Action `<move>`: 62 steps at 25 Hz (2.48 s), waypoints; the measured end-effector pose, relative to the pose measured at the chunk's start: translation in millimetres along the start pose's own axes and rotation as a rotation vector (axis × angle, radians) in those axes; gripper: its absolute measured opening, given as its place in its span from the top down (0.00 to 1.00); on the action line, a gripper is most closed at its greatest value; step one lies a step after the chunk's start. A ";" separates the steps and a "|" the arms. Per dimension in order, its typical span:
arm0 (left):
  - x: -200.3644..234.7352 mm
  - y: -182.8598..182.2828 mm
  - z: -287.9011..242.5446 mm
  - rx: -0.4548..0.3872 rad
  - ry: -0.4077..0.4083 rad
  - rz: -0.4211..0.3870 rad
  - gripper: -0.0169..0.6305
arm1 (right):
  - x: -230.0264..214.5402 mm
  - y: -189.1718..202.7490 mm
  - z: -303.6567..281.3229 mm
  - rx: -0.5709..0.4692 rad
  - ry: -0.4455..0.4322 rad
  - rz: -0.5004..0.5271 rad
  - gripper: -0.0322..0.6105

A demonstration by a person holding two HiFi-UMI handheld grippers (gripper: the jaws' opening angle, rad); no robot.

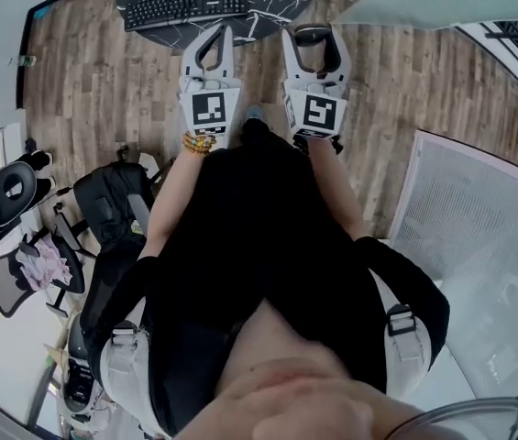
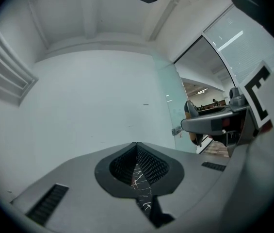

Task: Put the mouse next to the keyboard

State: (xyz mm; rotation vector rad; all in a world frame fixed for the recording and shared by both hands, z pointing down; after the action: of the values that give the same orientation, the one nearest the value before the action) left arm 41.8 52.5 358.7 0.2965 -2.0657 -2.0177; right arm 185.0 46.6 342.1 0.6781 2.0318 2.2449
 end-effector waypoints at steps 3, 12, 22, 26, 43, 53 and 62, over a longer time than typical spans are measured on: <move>-2.4 2.5 -16.7 0.005 -0.014 -0.010 0.95 | -7.1 11.9 -17.3 -0.001 -0.024 0.000 0.51; 13.5 13.3 -43.5 0.025 -0.053 -0.003 0.95 | -12.7 39.3 -53.5 0.050 -0.069 -0.002 0.51; 48.0 16.7 -105.3 0.005 -0.017 0.032 0.95 | -24.4 44.2 -111.2 0.062 -0.019 0.040 0.51; 71.5 7.6 -140.0 -0.026 0.008 0.050 0.95 | -26.6 32.1 -148.6 0.052 -0.001 0.069 0.51; 144.2 18.6 -229.7 -0.014 0.144 0.057 0.95 | -22.6 34.4 -254.7 0.117 0.094 0.135 0.51; 140.3 19.1 -255.2 -0.027 0.186 0.052 0.95 | -38.9 41.9 -273.3 0.124 0.127 0.116 0.51; 148.2 20.6 -286.7 -0.043 0.184 0.024 0.95 | -43.6 51.6 -286.4 0.125 0.137 0.091 0.51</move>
State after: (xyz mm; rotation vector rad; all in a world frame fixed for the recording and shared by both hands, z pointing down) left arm -10.2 -265.3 388.9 0.4300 -1.9037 -1.9388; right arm 139.9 -243.2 365.2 0.6552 2.2659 2.2869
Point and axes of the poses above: the fingertips, and each gripper's own axes: z backward along the fingers, x to its left, y out of its underside, the point moved 1 cm from there along z, backward along the fingers, and after that the axes turned 11 degrees about z, right-handed, at the moved point
